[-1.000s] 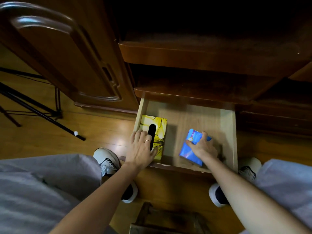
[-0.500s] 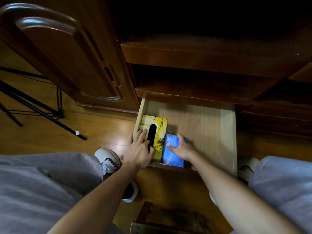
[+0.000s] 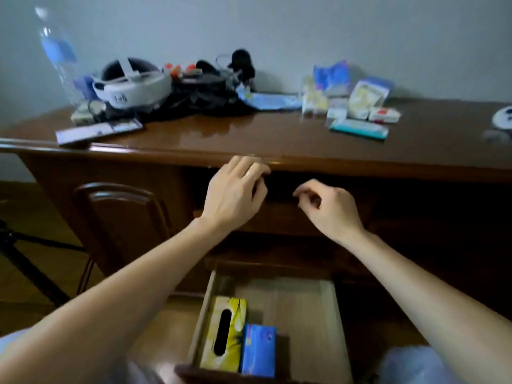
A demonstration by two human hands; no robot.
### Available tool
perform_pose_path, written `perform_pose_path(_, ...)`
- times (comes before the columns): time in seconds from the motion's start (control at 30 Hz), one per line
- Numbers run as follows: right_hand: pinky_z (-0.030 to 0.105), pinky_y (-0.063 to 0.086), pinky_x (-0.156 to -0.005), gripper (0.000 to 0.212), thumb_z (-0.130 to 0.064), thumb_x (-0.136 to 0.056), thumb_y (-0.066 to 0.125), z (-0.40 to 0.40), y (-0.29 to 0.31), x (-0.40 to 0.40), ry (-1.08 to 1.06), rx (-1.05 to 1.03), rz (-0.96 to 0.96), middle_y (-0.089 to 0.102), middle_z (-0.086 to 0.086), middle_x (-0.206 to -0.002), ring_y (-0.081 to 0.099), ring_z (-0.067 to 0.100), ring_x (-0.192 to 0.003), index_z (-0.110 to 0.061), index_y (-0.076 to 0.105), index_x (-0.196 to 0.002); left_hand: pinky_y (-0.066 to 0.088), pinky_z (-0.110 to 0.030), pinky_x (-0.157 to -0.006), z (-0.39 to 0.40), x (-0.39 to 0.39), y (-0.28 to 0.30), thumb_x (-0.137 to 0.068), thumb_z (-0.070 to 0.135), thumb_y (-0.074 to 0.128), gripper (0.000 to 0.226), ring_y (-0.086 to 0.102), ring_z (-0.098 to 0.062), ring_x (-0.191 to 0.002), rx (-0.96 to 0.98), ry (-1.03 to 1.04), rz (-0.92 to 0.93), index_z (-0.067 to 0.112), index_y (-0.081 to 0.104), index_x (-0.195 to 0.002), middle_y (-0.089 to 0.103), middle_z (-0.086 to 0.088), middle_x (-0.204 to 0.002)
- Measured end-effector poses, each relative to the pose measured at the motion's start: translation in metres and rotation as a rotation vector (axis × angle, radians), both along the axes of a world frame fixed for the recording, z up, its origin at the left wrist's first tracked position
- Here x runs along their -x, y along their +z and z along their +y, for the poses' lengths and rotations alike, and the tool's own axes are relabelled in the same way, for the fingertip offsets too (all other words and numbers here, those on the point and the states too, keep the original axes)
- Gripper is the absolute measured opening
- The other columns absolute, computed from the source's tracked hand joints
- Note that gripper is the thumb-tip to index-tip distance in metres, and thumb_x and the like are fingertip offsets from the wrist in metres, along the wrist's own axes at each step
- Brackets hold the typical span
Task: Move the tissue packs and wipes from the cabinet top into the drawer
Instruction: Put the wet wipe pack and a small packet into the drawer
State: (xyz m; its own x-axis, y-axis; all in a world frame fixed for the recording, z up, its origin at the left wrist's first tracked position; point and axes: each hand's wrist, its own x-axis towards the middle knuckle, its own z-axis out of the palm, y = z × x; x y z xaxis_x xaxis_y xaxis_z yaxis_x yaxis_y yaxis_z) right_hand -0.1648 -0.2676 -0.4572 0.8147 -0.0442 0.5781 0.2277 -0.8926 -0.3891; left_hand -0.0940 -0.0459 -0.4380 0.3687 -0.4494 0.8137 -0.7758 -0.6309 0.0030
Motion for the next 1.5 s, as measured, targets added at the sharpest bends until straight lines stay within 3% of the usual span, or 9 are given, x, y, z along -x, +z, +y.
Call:
perform_pose_path(0.13, 0.028, 0.047, -0.061, 0.017, -0.039, -0.09, 0.052, -0.017, 0.089, -0.039, -0.094, 0.091, -0.239, 0.069, -0.014, -0.084, 0.063, 0.006, -0.078, -0.036, 0.062, -0.103, 0.048, -0.039, -0.074, -0.041, -0.046, 0.078, -0.092, 0.021, 0.057, 0.019, 0.059, -0.028, -0.103, 0.023, 0.1, 0.083, 0.015, 0.069, -0.106, 0.066, -0.005, -0.106)
perform_pose_path(0.33, 0.049, 0.037, -0.107, 0.065, -0.059, -0.096, 0.042, -0.074, 0.104, -0.111, -0.354, 0.21, 0.513, 0.041, 0.008, -0.155, 0.034, 0.032, -0.142, -0.029, 0.032, -0.153, 0.045, -0.043, -0.093, -0.088, -0.13, 0.088, -0.093, 0.03, 0.056, 0.045, 0.049, -0.031, -0.128, -0.194, 0.248, 0.465, 0.018, 0.057, -0.136, 0.055, -0.009, -0.136)
perform_pose_path(0.47, 0.051, 0.034, -0.106, 0.067, -0.061, -0.091, 0.041, -0.09, 0.097, -0.148, -0.518, 0.392, 0.333, 0.045, 0.015, -0.147, 0.037, 0.035, -0.134, -0.025, 0.036, -0.148, 0.036, -0.049, -0.108, -0.117, -0.183, 0.087, -0.097, 0.035, 0.051, 0.053, 0.036, -0.034, -0.14, -0.365, 0.387, 0.475, 0.013, 0.049, -0.145, 0.045, -0.012, -0.149)
perform_pose_path(0.63, 0.071, 0.006, -0.112, 0.073, -0.074, -0.089, 0.029, -0.123, 0.091, -0.183, -0.653, 0.281, 0.538, 0.001, 0.016, -0.167, -0.002, 0.041, -0.152, -0.047, 0.012, -0.155, 0.005, -0.051, -0.124, -0.131, -0.24, 0.072, -0.101, 0.044, 0.031, 0.057, 0.004, -0.031, -0.156, -0.434, 0.469, 0.63, 0.021, 0.039, -0.153, 0.013, -0.013, -0.169)
perform_pose_path(0.87, 0.073, 0.02, -0.108, 0.07, -0.075, -0.087, 0.021, -0.134, 0.09, -0.198, -0.615, 0.223, 0.655, 0.035, 0.008, -0.158, 0.029, 0.039, -0.144, -0.046, 0.029, -0.15, 0.028, -0.048, -0.111, -0.133, -0.255, 0.078, -0.1, 0.051, 0.018, 0.068, 0.043, -0.033, -0.133, -0.594, 0.496, 0.609, 0.01, 0.055, -0.14, 0.05, -0.014, -0.146)
perform_pose_path(1.07, 0.071, 0.018, -0.111, 0.07, -0.076, -0.087, 0.021, -0.119, 0.099, -0.171, -0.505, 0.214, 0.684, 0.032, 0.004, -0.16, 0.027, 0.033, -0.147, -0.044, 0.034, -0.149, -0.009, -0.055, -0.124, -0.124, -0.208, 0.077, -0.102, 0.037, 0.031, 0.057, 0.035, -0.032, -0.142, -0.595, 0.5, 0.417, -0.002, 0.056, -0.134, 0.056, -0.02, -0.14)
perform_pose_path(1.17, 0.068, 0.021, -0.111, 0.073, -0.079, -0.085, 0.023, -0.102, 0.098, -0.148, -0.449, 0.211, 0.647, 0.035, 0.002, -0.159, 0.03, 0.033, -0.145, -0.045, 0.036, -0.147, 0.002, -0.057, -0.124, -0.109, -0.167, 0.081, -0.099, 0.018, 0.04, 0.039, 0.049, -0.035, -0.127, -0.524, 0.51, 0.276, 0.0, 0.06, -0.127, 0.061, -0.019, -0.127)
perform_pose_path(1.3, 0.065, 0.026, -0.109, 0.073, -0.081, -0.085, 0.026, -0.076, 0.095, -0.115, -0.353, 0.233, 0.582, 0.04, 0.003, -0.157, 0.035, 0.032, -0.143, -0.043, 0.033, -0.148, 0.045, -0.039, -0.086, -0.078, -0.104, 0.081, -0.093, 0.006, 0.053, 0.029, 0.064, -0.029, -0.105, -0.356, 0.393, 0.188, 0.011, 0.062, -0.119, 0.063, -0.008, -0.113)
perform_pose_path(1.5, 0.052, 0.045, -0.095, 0.068, -0.07, -0.093, 0.035, -0.042, 0.084, -0.069, -0.344, 0.275, 0.31, 0.061, 0.009, -0.134, 0.056, 0.032, -0.121, -0.026, 0.036, -0.145, 0.043, -0.037, -0.057, -0.046, -0.034, 0.092, -0.085, 0.013, 0.062, 0.036, 0.064, -0.028, -0.092, -0.141, 0.309, 0.193, 0.015, 0.052, -0.12, 0.066, -0.003, -0.098)
